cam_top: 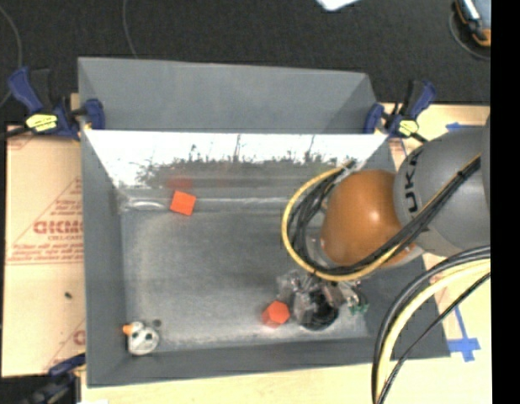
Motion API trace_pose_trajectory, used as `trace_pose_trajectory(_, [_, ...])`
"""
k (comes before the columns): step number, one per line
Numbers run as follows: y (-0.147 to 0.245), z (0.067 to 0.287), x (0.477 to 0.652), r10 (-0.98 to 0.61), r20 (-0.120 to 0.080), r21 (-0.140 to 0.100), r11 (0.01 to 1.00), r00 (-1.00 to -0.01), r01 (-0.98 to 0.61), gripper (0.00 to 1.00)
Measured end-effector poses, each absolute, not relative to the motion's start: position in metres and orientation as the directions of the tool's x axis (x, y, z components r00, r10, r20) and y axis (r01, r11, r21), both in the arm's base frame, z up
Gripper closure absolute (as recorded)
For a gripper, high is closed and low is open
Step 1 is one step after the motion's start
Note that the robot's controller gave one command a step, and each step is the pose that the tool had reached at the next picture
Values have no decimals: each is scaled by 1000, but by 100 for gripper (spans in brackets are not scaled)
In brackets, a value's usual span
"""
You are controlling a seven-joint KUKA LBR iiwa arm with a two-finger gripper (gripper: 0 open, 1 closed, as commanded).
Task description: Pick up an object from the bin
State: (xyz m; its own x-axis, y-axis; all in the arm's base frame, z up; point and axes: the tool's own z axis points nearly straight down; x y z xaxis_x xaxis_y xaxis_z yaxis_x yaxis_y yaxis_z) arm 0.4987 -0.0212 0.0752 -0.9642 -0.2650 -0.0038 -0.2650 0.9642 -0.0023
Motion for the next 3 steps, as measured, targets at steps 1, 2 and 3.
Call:
trace_pose_trajectory(1, [-24,151,517,-300,-13,-6,954,-954,-300,100])
trace_pose_trajectory(2, [-24,163,501,-242,-5,-2,970,-970,-242,0])
trace_pose_trajectory(3, [-24,163,501,-241,-5,-2,970,-970,-241,0])
